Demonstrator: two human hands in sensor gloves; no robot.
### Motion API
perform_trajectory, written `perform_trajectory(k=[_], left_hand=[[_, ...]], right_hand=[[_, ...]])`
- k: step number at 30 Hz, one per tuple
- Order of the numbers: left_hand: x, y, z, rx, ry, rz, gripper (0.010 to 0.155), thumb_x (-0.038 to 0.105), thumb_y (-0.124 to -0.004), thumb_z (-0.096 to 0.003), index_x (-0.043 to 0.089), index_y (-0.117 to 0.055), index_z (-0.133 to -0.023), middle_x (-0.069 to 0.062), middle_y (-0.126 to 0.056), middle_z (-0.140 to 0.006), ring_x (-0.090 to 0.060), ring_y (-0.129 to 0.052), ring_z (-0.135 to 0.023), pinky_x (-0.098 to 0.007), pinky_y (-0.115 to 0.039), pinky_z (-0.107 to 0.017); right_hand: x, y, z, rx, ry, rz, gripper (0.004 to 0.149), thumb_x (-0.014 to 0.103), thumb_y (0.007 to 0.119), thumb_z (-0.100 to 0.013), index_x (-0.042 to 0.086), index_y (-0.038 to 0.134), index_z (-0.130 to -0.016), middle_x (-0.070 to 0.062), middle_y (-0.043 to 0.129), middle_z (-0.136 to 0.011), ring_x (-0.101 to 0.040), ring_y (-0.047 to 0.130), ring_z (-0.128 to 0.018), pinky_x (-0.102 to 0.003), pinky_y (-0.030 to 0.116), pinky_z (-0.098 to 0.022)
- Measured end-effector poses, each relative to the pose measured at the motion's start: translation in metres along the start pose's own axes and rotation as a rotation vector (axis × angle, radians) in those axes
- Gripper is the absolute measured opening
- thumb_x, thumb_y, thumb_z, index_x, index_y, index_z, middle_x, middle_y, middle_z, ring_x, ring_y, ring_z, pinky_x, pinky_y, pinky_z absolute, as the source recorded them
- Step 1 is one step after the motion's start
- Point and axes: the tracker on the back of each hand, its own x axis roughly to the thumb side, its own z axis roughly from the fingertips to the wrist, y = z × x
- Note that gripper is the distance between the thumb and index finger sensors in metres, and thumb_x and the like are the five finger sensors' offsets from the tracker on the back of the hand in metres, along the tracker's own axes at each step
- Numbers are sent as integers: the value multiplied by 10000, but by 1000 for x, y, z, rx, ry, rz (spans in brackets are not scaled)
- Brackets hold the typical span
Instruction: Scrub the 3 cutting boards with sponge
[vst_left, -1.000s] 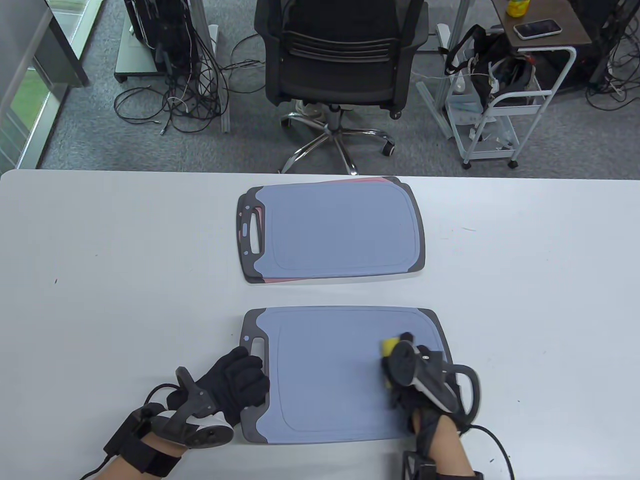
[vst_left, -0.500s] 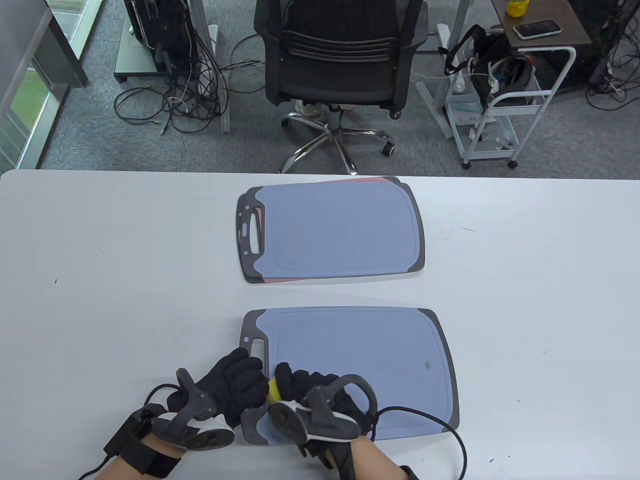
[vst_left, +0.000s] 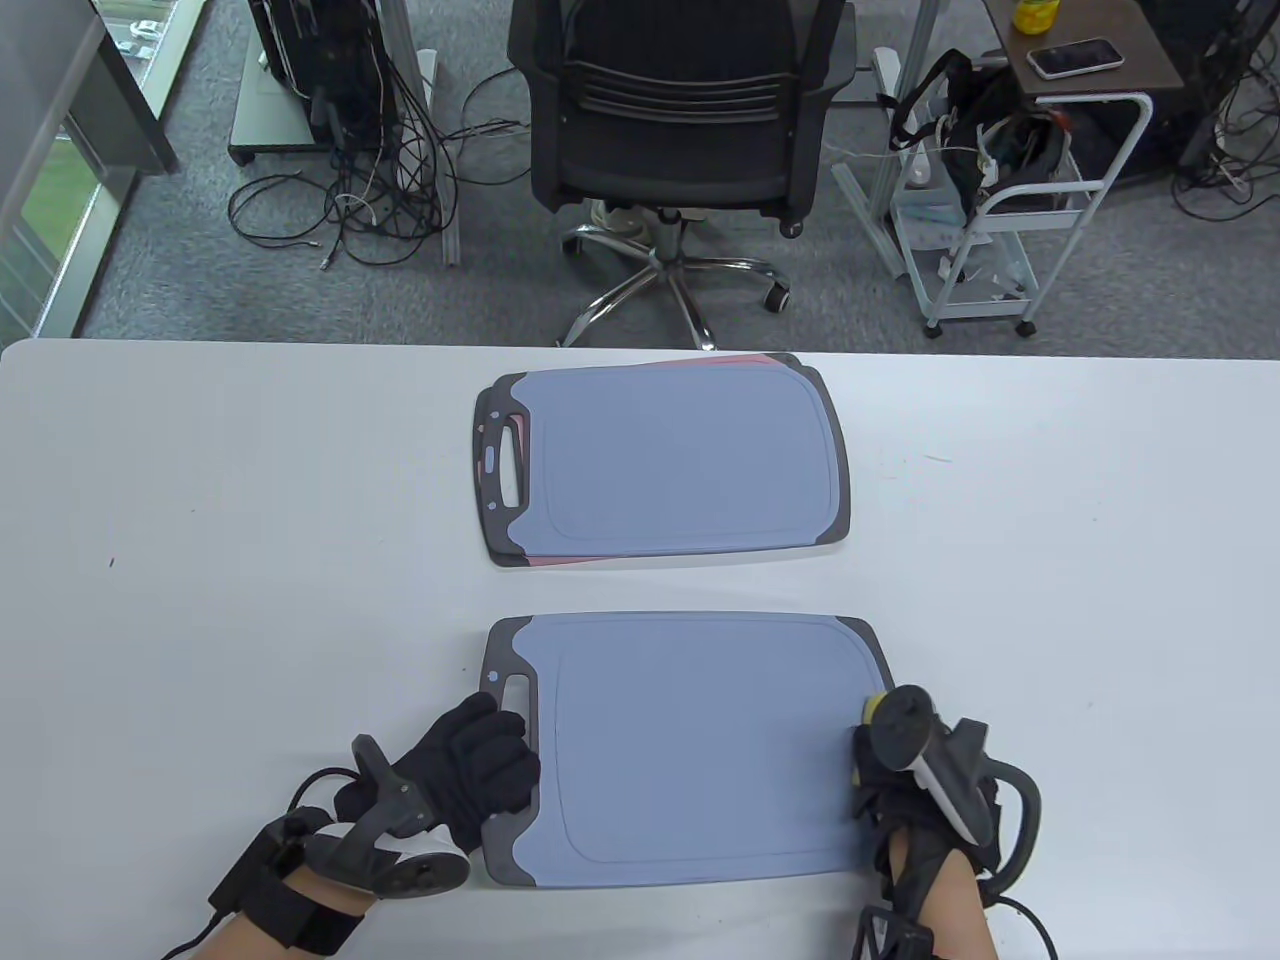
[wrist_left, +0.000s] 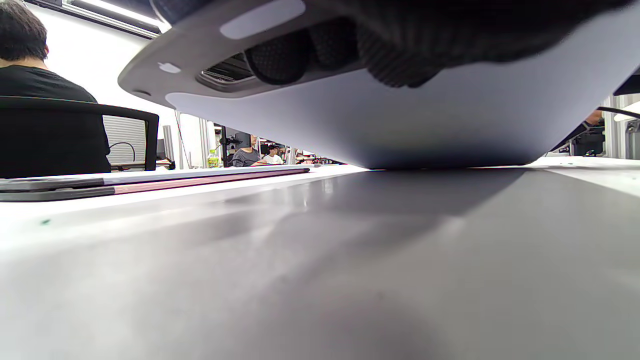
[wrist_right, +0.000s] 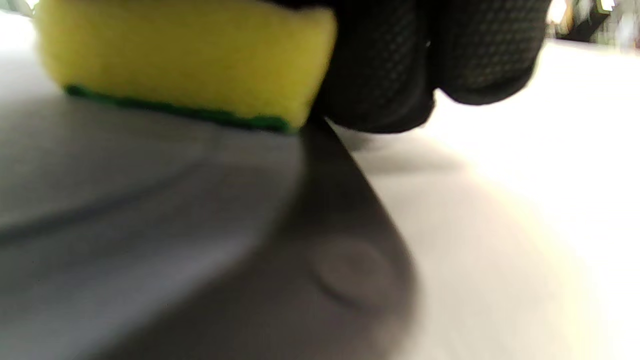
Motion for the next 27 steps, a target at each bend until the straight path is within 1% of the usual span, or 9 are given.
perform_trajectory(k=[3, 6, 8, 12, 16, 19, 21, 24, 27], left_hand=[[0, 0, 0, 0, -1, -1, 430, 411, -818, -595, 285, -595, -940, 54, -728, -940, -245, -758, -984, -565, -590, -767], [3, 0, 0, 1, -12, -25, 430, 418, -822, -590, 286, -603, -936, 54, -739, -932, -243, -774, -974, -564, -607, -763], [4, 1, 1, 3, -16, -31, 429, 418, -822, -590, 283, -604, -935, 53, -740, -930, -244, -777, -971, -564, -609, -761], [2, 0, 1, 5, -14, -14, 429, 419, -822, -595, 285, -601, -938, 55, -738, -934, -242, -772, -975, -563, -607, -763], [0, -1, 0, -1, -3, 8, 432, 416, -823, -595, 287, -598, -940, 56, -732, -940, -243, -760, -984, -562, -592, -767], [0, -2, -1, -14, 11, 2, 435, 417, -814, -595, 287, -589, -943, 56, -722, -943, -243, -749, -991, -561, -584, -770], [0, -2, -2, -20, 16, -2, 436, 416, -811, -596, 288, -584, -945, 58, -717, -947, -240, -744, -995, -562, -581, -771], [1, -1, -1, -15, 14, -5, 435, 417, -812, -594, 287, -587, -944, 57, -721, -944, -241, -749, -993, -564, -585, -769], [0, -1, -1, -13, 13, -3, 433, 415, -815, -594, 286, -592, -943, 56, -725, -943, -243, -752, -991, -567, -587, -766]], right_hand=[[85, -12, 25, -44, -337, -12, 745, 571, 648, -518, 66, 575, -1061, -128, 818, -732, -196, 906, -489, -448, 792, -451], [170, -22, 75, -138, -711, 27, 751, 588, 651, -502, 94, 582, -1063, -109, 823, -724, -183, 904, -480, -443, 796, -452], [196, -26, 96, -176, -844, 93, 753, 607, 631, -501, 113, 579, -1067, -83, 828, -732, -161, 913, -489, -424, 812, -457], [167, -22, 78, -127, -731, 6, 743, 622, 649, -492, 170, 577, -1077, -65, 825, -742, -150, 905, -487, -418, 808, -456], [56, -6, 31, -54, -291, -22, 738, 610, 651, -494, 165, 572, -1077, -78, 820, -748, -175, 907, -495, -436, 800, -456], [-28, 8, 13, -29, 19, -50, 740, 593, 656, -500, 121, 595, -1067, -101, 832, -737, -195, 913, -485, -448, 795, -450], [-52, 12, 12, 9, 103, -121, 739, 587, 664, -507, 91, 615, -1054, -114, 845, -720, -197, 921, -469, -447, 798, -436], [-21, 4, 13, -38, 13, -85, 742, 559, 702, -504, 46, 636, -1036, -143, 854, -700, -213, 924, -451, -460, 799, -423], [72, -11, 33, -66, -338, -19, 746, 580, 668, -510, 66, 608, -1048, -119, 841, -708, -185, 917, -462, -440, 805, -430]])
